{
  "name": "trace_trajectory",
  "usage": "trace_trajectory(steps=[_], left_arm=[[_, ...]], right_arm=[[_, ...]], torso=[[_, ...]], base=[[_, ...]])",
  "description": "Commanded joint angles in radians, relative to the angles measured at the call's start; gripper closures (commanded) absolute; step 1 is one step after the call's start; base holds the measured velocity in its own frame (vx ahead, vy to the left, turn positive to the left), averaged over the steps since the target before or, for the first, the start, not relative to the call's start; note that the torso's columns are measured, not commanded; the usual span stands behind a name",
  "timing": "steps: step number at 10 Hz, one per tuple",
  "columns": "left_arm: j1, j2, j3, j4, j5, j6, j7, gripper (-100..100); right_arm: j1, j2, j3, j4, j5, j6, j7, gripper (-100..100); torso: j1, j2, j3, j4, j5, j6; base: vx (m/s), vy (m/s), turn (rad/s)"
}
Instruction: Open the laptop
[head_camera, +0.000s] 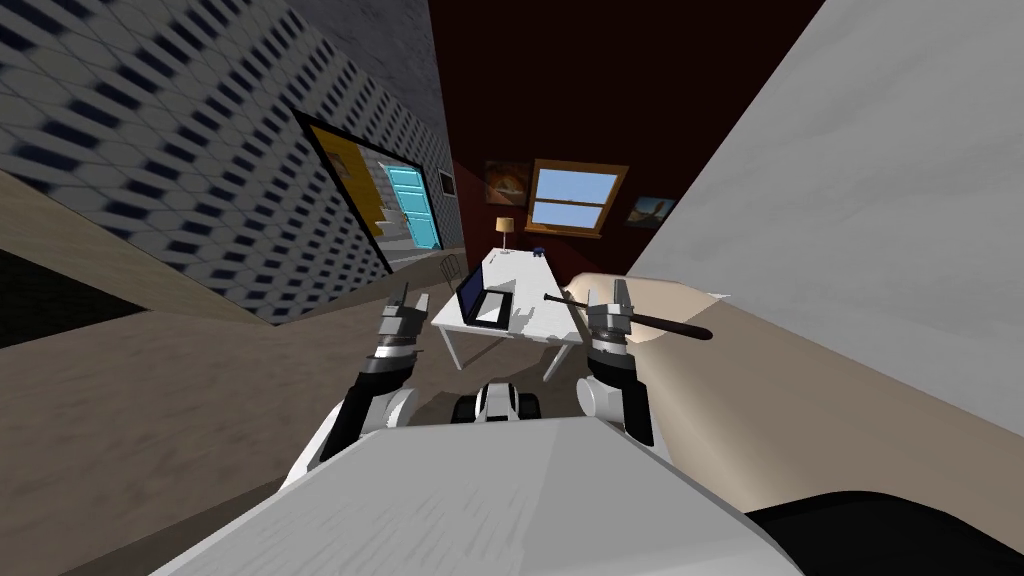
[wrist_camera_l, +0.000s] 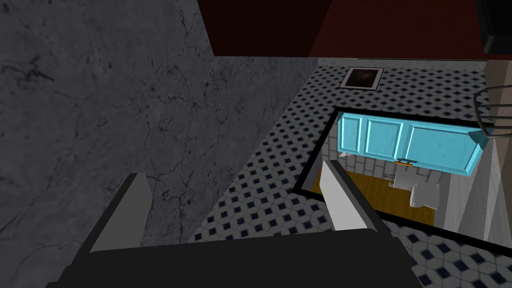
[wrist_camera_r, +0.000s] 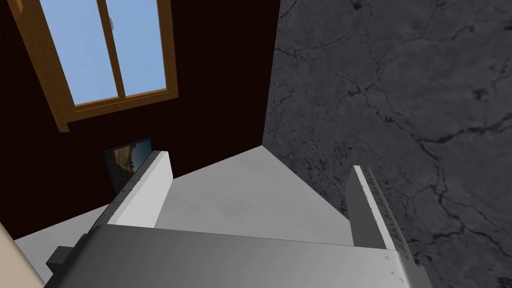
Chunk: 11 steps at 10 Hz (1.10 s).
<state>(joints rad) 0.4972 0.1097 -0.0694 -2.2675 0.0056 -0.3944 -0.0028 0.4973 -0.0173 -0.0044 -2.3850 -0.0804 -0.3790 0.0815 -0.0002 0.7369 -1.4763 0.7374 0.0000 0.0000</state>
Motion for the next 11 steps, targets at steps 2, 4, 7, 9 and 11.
trace_trajectory(steps=[2, 4, 7, 9, 11], left_arm=[[0.001, 0.030, 0.003, -0.004, -0.015, 0.076, -0.004, -100], [-0.001, 0.041, 0.004, -0.002, -0.024, 0.110, -0.007, -100], [-0.004, 0.066, 0.006, 0.003, -0.039, 0.175, -0.011, -100], [-0.006, 0.084, 0.007, 0.006, -0.050, 0.218, -0.015, -100], [-0.008, 0.105, 0.008, 0.009, -0.059, 0.259, -0.018, -100]], right_arm=[[0.000, 0.000, 0.000, 0.000, 0.000, 0.000, 0.000, 0], [0.000, 0.000, 0.000, 0.000, 0.000, 0.000, 0.000, 0], [0.000, 0.000, 0.000, 0.000, 0.000, 0.000, 0.000, 0], [0.000, 0.000, 0.000, 0.000, 0.000, 0.000, 0.000, 0], [0.000, 0.000, 0.000, 0.000, 0.000, 0.000, 0.000, 0]], torso=[[0.000, 0.001, 0.001, 0.001, 0.000, 0.000], [0.001, 0.001, 0.001, 0.001, 0.000, 0.000], [0.000, 0.001, 0.000, 0.000, 0.000, 0.000], [0.000, 0.001, 0.000, 0.001, 0.000, 0.000], [0.000, 0.001, 0.000, 0.001, 0.000, 0.000]], base=[[0.035, -0.010, -0.030], [0.031, -0.004, -0.031], [0.035, -0.005, -0.042], [0.035, -0.002, -0.032], [0.036, -0.007, -0.046]])
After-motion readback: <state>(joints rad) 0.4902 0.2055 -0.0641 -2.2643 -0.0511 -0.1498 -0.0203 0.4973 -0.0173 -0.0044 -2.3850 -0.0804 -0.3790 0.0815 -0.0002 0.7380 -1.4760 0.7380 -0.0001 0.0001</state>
